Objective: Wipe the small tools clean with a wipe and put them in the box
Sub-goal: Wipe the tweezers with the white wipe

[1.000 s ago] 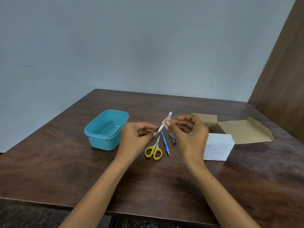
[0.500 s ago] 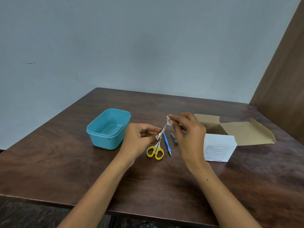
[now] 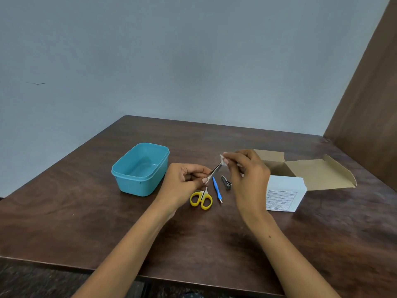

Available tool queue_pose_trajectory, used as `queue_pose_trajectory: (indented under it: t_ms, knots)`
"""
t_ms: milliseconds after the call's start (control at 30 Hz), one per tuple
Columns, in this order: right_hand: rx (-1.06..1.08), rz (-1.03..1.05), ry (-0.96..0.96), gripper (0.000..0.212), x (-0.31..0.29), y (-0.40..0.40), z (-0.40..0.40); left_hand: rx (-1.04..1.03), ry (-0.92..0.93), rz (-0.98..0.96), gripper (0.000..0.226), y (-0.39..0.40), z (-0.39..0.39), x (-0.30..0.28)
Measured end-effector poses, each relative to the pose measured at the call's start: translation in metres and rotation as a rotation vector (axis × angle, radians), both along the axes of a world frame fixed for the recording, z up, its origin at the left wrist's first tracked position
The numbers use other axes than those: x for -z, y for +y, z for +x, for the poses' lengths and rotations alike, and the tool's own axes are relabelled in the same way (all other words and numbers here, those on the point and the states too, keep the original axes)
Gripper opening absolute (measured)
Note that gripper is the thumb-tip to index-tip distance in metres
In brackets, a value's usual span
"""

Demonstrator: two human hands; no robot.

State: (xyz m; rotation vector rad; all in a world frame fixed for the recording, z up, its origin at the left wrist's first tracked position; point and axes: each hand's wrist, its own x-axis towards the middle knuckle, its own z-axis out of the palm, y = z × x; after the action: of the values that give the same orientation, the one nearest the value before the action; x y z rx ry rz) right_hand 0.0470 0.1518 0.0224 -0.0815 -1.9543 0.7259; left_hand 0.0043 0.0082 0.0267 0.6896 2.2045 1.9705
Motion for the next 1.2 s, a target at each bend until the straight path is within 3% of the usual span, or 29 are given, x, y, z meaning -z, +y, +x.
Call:
queue_pose_trajectory:
  t_ms: [200,533,667,833,1000,1100,1200]
  knots:
    - [-0.052,0.048,-0.024,0.013,0.005,-0.008,0.004,0.02,-0.054,0.042,0.027,-0.002,0.0,-0.003]
    - [-0.05,-0.176,0.023,0.011,-0.007,-0.001,0.006,0.056,-0.072,0.013,0.032,-0.004,0.0,-0.005]
    - [-0.062,-0.28,0.013,0.009,-0.008,0.0,0.004,0.013,0.035,-0.009,0.031,-0.003,0.003,-0.007]
    - [-0.097,-0.335,-0.02,0.007,-0.009,-0.004,0.005,-0.027,0.24,-0.052,0.013,-0.002,0.005,-0.004]
    - [-0.184,-0.329,-0.104,0.014,-0.003,-0.019,0.004,-0.008,0.224,-0.013,0.019,0.003,0.004,0.001]
    - [-0.221,-0.335,-0.187,0.009,0.004,-0.022,0.001,-0.023,0.245,-0.097,0.02,0.005,0.0,0.007]
    - [-0.149,-0.331,-0.148,0.01,0.005,-0.011,0.001,-0.029,0.336,-0.227,0.019,0.005,-0.002,0.01]
